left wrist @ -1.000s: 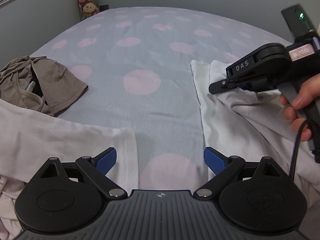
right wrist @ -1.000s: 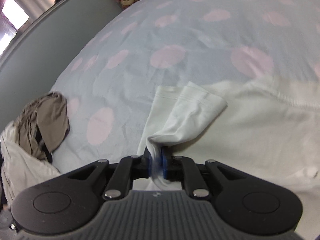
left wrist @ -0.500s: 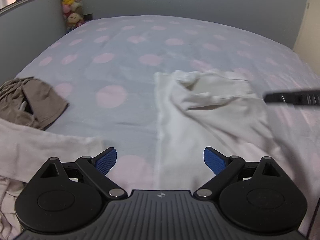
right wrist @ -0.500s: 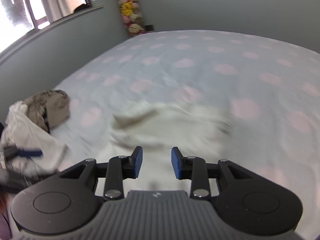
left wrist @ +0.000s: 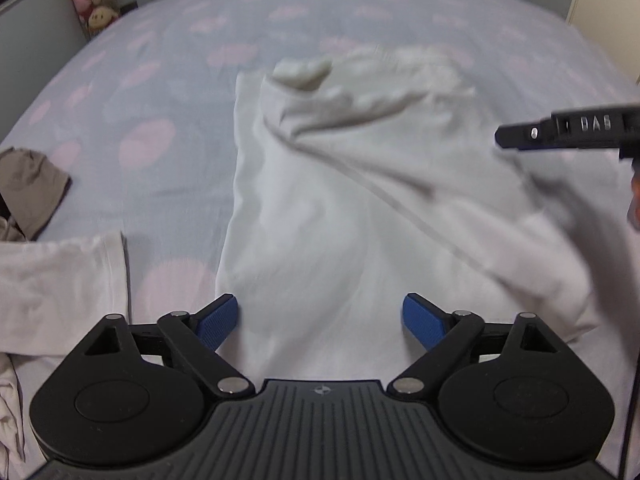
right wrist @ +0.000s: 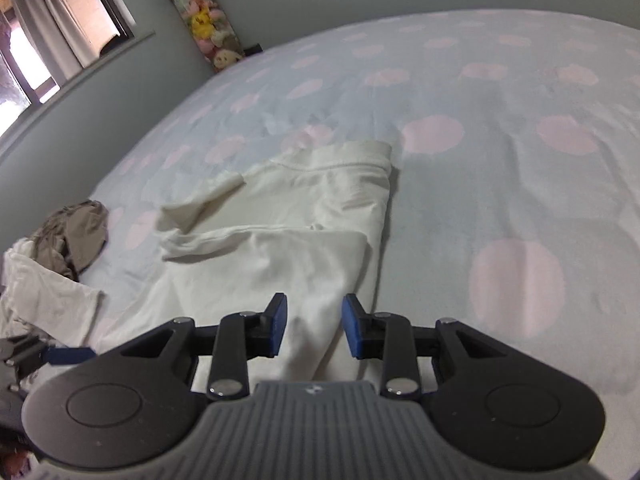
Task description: Fold clothes
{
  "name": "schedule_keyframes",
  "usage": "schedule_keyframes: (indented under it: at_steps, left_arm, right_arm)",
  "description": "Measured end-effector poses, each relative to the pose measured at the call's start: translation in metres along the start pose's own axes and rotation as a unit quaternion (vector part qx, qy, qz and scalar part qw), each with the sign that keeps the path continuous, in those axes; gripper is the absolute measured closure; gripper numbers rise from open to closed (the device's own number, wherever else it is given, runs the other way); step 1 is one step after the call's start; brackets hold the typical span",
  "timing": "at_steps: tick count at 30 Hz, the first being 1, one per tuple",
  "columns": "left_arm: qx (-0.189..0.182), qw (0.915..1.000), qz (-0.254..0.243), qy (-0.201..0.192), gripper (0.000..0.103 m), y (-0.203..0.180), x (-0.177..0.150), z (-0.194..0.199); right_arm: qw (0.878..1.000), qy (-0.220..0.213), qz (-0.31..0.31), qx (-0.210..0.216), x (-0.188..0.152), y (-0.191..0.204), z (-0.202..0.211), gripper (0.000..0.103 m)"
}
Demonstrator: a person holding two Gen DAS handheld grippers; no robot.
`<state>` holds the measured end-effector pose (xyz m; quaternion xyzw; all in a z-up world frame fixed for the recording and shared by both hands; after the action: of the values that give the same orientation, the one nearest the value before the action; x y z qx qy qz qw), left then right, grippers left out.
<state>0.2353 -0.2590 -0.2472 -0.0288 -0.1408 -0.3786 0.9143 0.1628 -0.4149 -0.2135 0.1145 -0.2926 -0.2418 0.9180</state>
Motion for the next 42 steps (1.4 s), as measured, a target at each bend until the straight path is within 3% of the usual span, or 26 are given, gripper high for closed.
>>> schedule_keyframes:
  at_steps: [3, 7, 8, 13, 18, 26, 30, 33, 39, 42]
  left_arm:
    - [-0.005, 0.9999, 0.008, 0.013, 0.014, 0.002, -0.008, -0.011]
    - [-0.010, 0.9999, 0.008, 0.002, 0.016, 0.004, -0.006, -0.004]
    - [-0.015, 0.9998, 0.010, -0.005, 0.017, 0.006, -0.004, 0.002]
    - [-0.062, 0.9960, 0.046, -0.044, 0.017, 0.019, 0.013, 0.040]
    - [-0.103, 0.9880, 0.096, -0.064, 0.017, 0.040, 0.028, 0.072]
    - [-0.187, 0.9739, 0.119, -0.050, 0.017, 0.039, 0.015, 0.070]
    - [-0.212, 0.9661, 0.143, -0.034, 0.017, 0.044, 0.003, 0.050]
    - [-0.220, 0.9615, 0.161, -0.030, 0.017, 0.052, -0.006, 0.040]
    - [-0.217, 0.9592, 0.179, -0.035, 0.017, 0.068, -0.019, 0.040]
    - [-0.220, 0.9580, 0.181, -0.037, 0.017, 0.069, -0.029, 0.046]
  right_arm:
    - [1.000, 0.009, -0.009, 0.004, -0.001, -0.002, -0.014, 0.069]
    - [1.000, 0.002, -0.003, 0.005, -0.005, 0.001, -0.016, 0.099]
    - [1.000, -0.008, 0.003, 0.006, -0.004, 0.004, -0.010, 0.099]
    - [0.994, -0.051, 0.100, 0.008, -0.005, 0.053, 0.025, 0.099]
    - [0.972, -0.064, 0.228, 0.003, -0.033, 0.122, 0.034, 0.099]
    - [0.950, -0.037, 0.309, 0.027, -0.095, 0.182, 0.011, 0.099]
    - [0.946, -0.013, 0.321, 0.035, -0.112, 0.192, -0.006, 0.099]
    - [0.943, 0.001, 0.332, 0.034, -0.120, 0.193, -0.011, 0.093]
    - [0.944, 0.000, 0.327, 0.038, -0.132, 0.174, 0.009, 0.092]
    - [0.948, -0.011, 0.317, 0.021, -0.144, 0.153, 0.028, 0.083]
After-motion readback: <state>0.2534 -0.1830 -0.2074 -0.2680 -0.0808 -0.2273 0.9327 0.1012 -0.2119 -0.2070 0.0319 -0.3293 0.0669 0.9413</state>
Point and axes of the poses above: each gripper's, at about its wrist camera, not at the fingertips, and z roughly against the way its jaws point, y to its left, x to its top, the point moved 10 cm from there along -z, roughly the way its jaws point, and after that the axes turned 11 degrees about y, right-handed, at the moved point
